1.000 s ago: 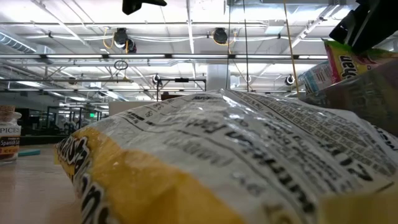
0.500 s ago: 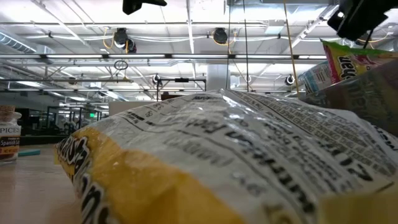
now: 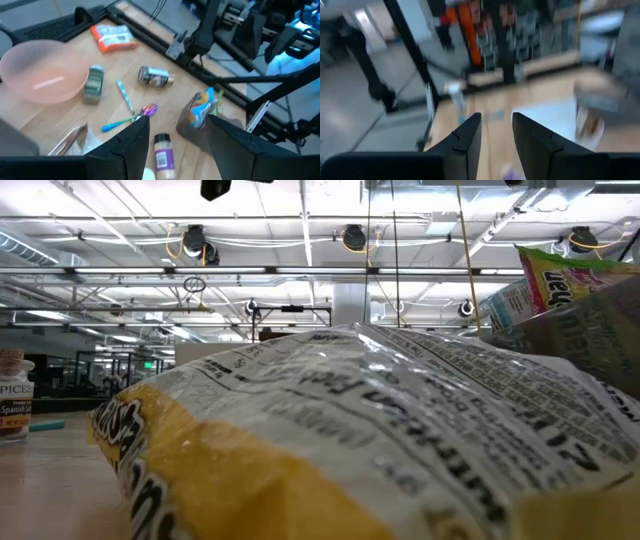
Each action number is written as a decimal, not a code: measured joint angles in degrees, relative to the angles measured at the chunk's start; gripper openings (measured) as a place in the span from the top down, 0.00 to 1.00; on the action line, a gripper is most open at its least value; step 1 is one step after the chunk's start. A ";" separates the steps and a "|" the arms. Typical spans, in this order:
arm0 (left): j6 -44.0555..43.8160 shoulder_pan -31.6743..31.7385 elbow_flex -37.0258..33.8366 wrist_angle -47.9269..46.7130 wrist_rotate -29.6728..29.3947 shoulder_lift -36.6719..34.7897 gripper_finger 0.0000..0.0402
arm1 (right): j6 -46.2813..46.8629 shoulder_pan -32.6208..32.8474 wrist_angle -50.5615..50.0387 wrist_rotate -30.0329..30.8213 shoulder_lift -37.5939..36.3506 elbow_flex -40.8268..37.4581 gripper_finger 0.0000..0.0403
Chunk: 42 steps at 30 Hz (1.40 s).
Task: Pick & Place Food Item
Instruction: Put the brown seasoning bottle into the white bin
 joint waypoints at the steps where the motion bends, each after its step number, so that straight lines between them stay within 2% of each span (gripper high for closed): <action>1: 0.00 0.00 0.00 0.90 0.06 0.00 0.50 | -2.01 -0.96 2.16 0.00 -0.39 0.00 0.74; 9: 2.56 0.00 0.00 10.19 -0.18 0.24 0.50 | -12.77 -7.86 17.77 0.43 -0.52 0.00 0.75; 18: 7.11 0.00 0.00 19.05 -1.05 3.86 0.50 | -18.49 -13.36 29.77 11.46 1.62 0.00 0.76; 22: 10.65 0.00 0.00 23.24 -1.07 6.27 0.50 | -19.15 -15.66 31.10 16.14 3.27 0.00 0.76; 26: 12.50 0.19 0.00 29.86 -1.11 8.95 0.50 | -15.25 -16.73 30.82 21.97 5.43 0.00 0.76; 32: 14.45 0.37 0.00 38.38 -1.08 12.10 0.50 | -12.61 -18.27 30.82 22.49 9.11 0.00 0.76; 37: 20.62 1.62 0.00 38.55 -0.54 11.97 0.50 | -9.41 -18.27 31.11 22.45 11.52 0.00 0.76; 42: 23.21 5.49 0.00 31.06 4.67 7.79 0.50 | -10.61 -18.29 34.26 22.45 12.94 0.00 0.76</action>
